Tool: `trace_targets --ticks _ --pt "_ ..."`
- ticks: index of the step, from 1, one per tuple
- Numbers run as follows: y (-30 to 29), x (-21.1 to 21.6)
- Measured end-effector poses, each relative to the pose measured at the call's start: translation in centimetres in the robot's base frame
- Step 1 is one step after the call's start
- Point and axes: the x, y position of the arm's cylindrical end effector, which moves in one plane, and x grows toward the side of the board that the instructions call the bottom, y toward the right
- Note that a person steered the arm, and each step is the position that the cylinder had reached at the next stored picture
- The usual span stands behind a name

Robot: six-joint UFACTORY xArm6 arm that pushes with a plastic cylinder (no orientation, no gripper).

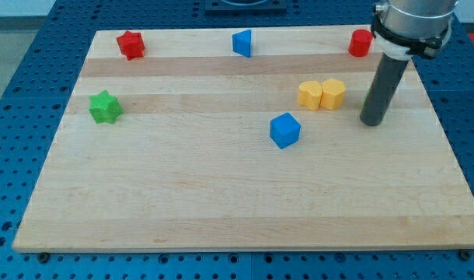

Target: Separate the hexagon from the heart

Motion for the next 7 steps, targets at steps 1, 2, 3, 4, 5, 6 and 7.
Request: trace_targets --ticks 1,2,3,4,5,6,7 --pt "0.3 1.4" --pt "3.0 1.4" --pt "5.8 0.8" --pt "7.7 -0.4" --pt "8.3 -3.1" --pt "8.5 -5.9" --pt "7.9 -7.0"
